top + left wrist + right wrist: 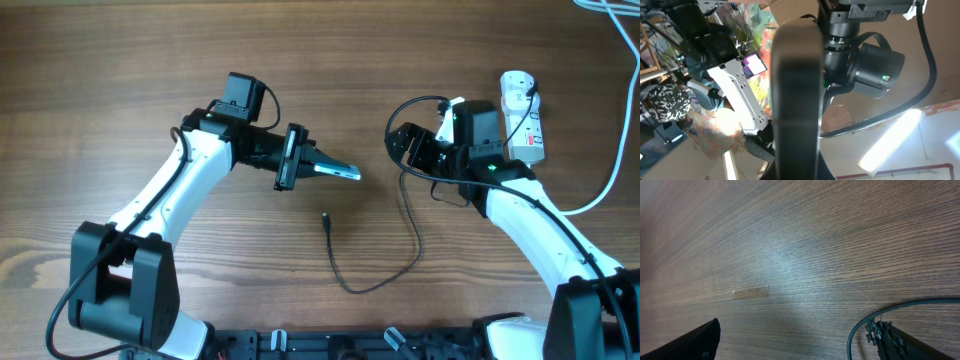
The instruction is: Plug charger to phone and switch on socket
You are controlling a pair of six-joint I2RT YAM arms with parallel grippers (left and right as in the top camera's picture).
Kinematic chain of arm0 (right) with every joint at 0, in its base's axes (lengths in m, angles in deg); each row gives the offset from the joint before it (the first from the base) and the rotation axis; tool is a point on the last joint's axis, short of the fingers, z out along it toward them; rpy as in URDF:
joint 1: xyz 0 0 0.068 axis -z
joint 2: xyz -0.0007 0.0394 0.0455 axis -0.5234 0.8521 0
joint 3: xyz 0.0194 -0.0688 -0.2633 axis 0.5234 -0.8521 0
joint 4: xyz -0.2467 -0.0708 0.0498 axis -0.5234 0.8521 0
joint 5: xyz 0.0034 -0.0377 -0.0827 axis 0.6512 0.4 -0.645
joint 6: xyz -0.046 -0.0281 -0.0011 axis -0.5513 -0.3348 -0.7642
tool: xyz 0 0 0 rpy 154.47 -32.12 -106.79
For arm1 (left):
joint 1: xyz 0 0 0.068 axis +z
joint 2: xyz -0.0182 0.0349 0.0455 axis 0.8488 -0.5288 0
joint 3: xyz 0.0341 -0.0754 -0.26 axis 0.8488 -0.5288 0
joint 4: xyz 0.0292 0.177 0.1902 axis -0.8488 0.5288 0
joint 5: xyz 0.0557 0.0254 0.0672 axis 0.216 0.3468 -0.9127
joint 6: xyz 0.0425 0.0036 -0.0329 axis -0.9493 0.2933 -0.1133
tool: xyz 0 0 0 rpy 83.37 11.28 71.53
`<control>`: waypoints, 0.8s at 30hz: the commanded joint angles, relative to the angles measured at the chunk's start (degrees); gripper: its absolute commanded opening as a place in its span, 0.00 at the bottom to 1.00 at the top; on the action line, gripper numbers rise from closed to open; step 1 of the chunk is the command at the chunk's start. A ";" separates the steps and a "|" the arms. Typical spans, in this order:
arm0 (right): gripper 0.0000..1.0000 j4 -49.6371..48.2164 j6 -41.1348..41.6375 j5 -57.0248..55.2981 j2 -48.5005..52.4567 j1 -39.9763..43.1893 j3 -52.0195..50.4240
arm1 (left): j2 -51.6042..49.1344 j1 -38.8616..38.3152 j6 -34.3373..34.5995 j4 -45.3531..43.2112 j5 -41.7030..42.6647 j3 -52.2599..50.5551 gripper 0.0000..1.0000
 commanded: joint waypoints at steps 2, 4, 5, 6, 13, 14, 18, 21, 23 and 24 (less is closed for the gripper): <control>1.00 0.07 0.46 -0.79 0.76 0.09 -0.44 | 1.55 -0.04 0.70 -0.04 3.06 -0.11 0.04; 1.00 0.04 0.44 -0.79 0.76 0.09 -0.44 | 1.55 -0.04 0.70 -0.04 3.08 -0.11 0.04; 1.00 0.07 0.44 -0.79 0.76 0.09 -0.44 | 1.55 -0.04 0.70 -0.04 3.06 -0.11 0.04; 1.00 0.04 0.46 -0.79 0.76 0.09 -0.44 | 1.55 -0.04 0.70 -0.04 3.06 -0.11 0.04; 1.00 0.07 0.44 -0.79 0.76 0.09 -0.44 | 1.55 -0.04 0.68 -5.22 2.86 -0.11 0.04; 1.00 0.04 0.44 -0.79 0.76 0.09 -0.44 | 1.55 -0.04 0.68 -7.06 2.36 -0.11 0.04; 0.99 0.04 0.46 -0.79 0.76 0.09 -0.44 | 1.55 -0.02 0.70 -17.84 0.07 -0.11 0.04; 1.00 0.04 0.46 -0.79 0.76 0.09 -0.44 | 1.55 0.02 0.48 -29.70 -3.39 -0.11 0.04; 1.00 0.04 0.44 -0.79 0.76 0.09 -0.44 | 1.55 0.00 -0.11 -37.33 -6.71 -0.13 0.04; 1.00 0.04 0.46 -0.79 0.76 0.09 -0.44 | 1.55 0.00 -2.64 -39.45 -7.87 -0.13 0.04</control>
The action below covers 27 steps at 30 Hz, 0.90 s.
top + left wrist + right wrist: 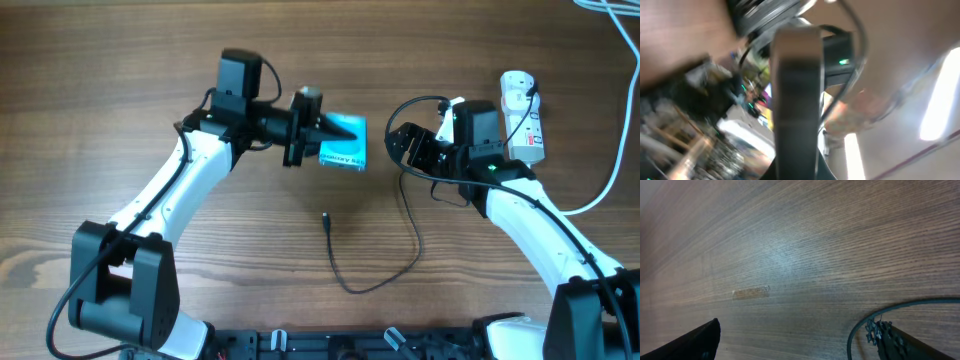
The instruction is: Plug charger to phone and switch on socket
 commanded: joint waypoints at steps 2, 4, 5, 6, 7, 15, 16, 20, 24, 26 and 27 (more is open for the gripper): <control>1.00 0.00 0.44 -0.79 0.76 0.09 -0.44 | 1.55 0.04 -12.81 -7.30 -5.57 0.33 0.04; 1.00 0.00 0.44 -0.79 0.76 0.09 -0.44 | 1.55 0.24 -24.35 -5.25 -5.49 0.33 0.04; 1.00 0.00 0.44 -0.79 0.76 0.09 -0.44 | 1.55 0.37 -28.89 -3.39 -5.49 0.33 0.04; 1.00 0.00 0.46 -0.79 0.76 0.09 -0.44 | 1.53 0.57 -33.14 -1.55 -5.49 0.33 0.04; 1.00 0.00 0.46 -0.79 0.76 0.09 -0.44 | 1.53 0.87 -37.94 0.44 -5.25 0.33 0.04; 1.00 -2.14 6.95 -0.79 0.76 0.09 -0.44 | 1.53 5.11 -54.53 10.45 -20.35 0.31 0.04; 1.00 -2.14 8.13 -0.79 0.76 0.09 -0.44 | 1.53 5.90 -56.78 11.56 -23.10 0.31 0.04; 1.00 -2.21 11.52 -0.74 0.76 0.09 -0.44 | 1.53 8.26 -61.83 14.82 -27.36 0.28 0.04; 0.60 -1.81 10.73 1.25 0.76 -0.37 -0.44 | 1.53 9.60 -61.81 16.13 -31.63 0.22 0.04; 0.39 -1.05 9.14 2.51 0.76 -1.42 -0.44 | 1.53 9.66 -61.77 16.65 -35.21 0.22 0.04; 0.25 -0.33 8.39 2.91 0.76 -2.21 -0.44 | 1.53 9.66 -61.75 16.87 -36.28 0.22 0.04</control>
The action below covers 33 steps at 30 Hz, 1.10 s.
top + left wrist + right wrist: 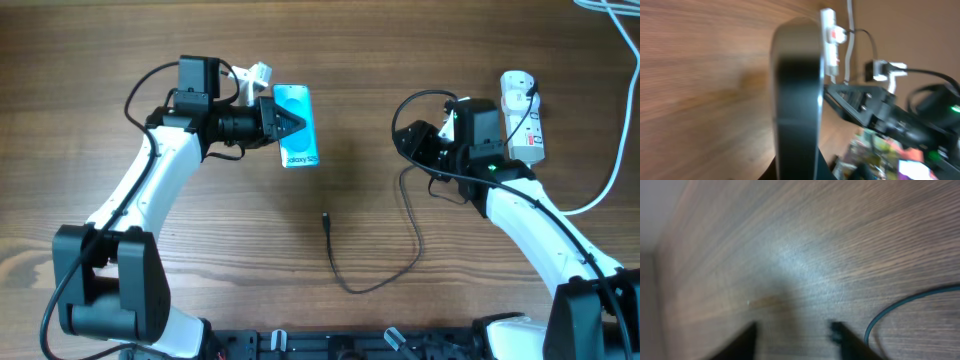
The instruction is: Plug charger to phone and switch on socket
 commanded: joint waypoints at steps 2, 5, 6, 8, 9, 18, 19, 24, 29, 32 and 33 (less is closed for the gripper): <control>0.04 3.04 -2.58 2.38 0.76 -3.63 -0.44 | 1.51 0.22 -3.02 0.46 -6.88 0.15 0.04; 0.04 7.41 -2.40 2.40 0.76 -7.63 -0.44 | 1.51 0.22 -2.99 0.46 -8.31 0.15 0.04; 0.04 8.39 -2.27 2.40 0.76 -9.14 -0.44 | 1.51 0.22 -2.99 0.48 -9.53 0.15 0.04; 0.04 9.68 -2.19 2.62 0.76 -12.09 -0.44 | 1.51 0.22 -2.78 0.81 -12.02 0.15 0.04; 0.04 10.21 -1.62 2.60 0.76 -13.86 -0.44 | 1.51 0.22 -2.75 0.87 -12.87 0.15 0.04; 0.04 9.81 9.44 2.56 0.76 -27.91 -0.44 | 1.51 0.28 0.61 1.79 -24.70 0.15 0.04; 0.04 8.98 10.99 2.47 0.76 -29.64 -0.44 | 1.51 0.28 2.12 2.16 -27.02 0.15 0.04; 0.04 5.16 14.49 1.33 0.79 -37.16 -0.44 | 1.51 0.28 3.74 2.78 -30.38 0.15 0.04; 0.05 5.01 13.16 7.67 0.79 -40.19 0.04 | 1.51 0.31 5.09 2.95 -31.17 0.15 0.04; 0.04 12.76 7.96 9.53 0.79 -38.66 4.15 | 1.51 0.33 5.22 3.02 -31.52 0.15 0.04; 0.05 16.94 5.62 9.01 0.79 -38.21 6.51 | 1.51 0.33 5.22 3.02 -31.50 0.15 0.04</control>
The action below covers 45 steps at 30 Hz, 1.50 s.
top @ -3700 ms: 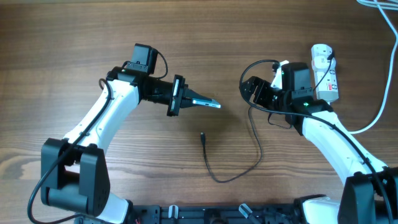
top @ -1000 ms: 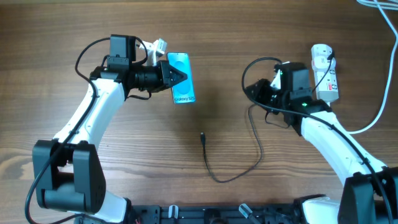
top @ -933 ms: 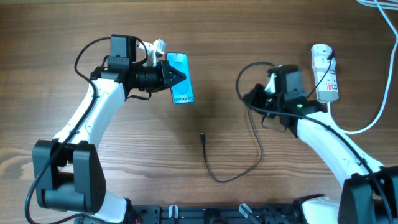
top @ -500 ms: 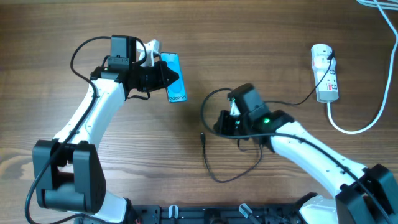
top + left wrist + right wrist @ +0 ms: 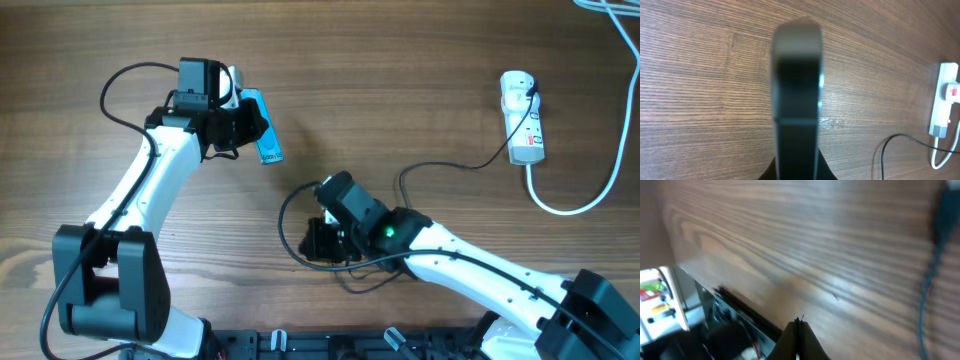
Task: Plug charger to phone and switch on socket
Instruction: 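Lower the right gripper and grasp the black cable's USB-C plug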
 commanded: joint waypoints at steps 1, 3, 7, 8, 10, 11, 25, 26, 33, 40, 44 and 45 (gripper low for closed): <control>0.05 11.15 -8.41 1.44 0.74 1.84 8.33 | 1.51 0.26 1.20 -0.20 -1.09 0.15 0.04; 0.06 20.11 -12.50 -3.50 0.74 1.99 14.08 | 1.51 0.26 1.20 -0.17 -1.09 0.15 0.04; 0.15 29.86 -17.66 -9.84 1.44 1.99 21.94 | 1.51 0.26 1.20 0.00 -1.09 0.15 0.04; 0.18 31.34 -18.84 -10.03 2.19 1.99 23.30 | 1.51 0.26 1.20 0.02 -1.09 0.15 0.04; 0.36 33.55 -20.35 -10.21 4.31 1.99 24.63 | 1.51 0.26 1.20 0.02 -1.09 0.15 0.04; 0.52 34.40 -20.79 -10.21 5.75 1.97 24.76 | 1.51 0.26 1.20 0.02 -1.09 0.15 0.04; 0.68 36.11 -25.20 -12.92 28.55 0.28 24.76 | 1.51 0.24 1.20 0.02 -1.07 0.15 0.06; 0.61 36.06 -25.20 -13.00 29.16 0.26 24.76 | 1.51 0.24 1.20 0.02 -1.07 0.15 0.06; 0.38 36.09 -25.20 -12.96 30.38 0.26 24.76 | 1.51 0.24 1.20 0.00 -1.07 0.15 0.07; 0.38 32.89 -25.18 -13.90 30.38 0.26 24.76 | 1.51 0.24 1.20 0.02 -1.05 0.15 0.07; 0.38 32.33 -24.63 -14.47 30.38 0.61 24.76 | 1.51 0.24 1.20 0.04 -1.05 0.15 0.07; 0.38 31.91 -24.63 -14.47 30.38 0.72 24.76 | 1.51 0.24 1.20 0.02 -1.05 0.15 0.07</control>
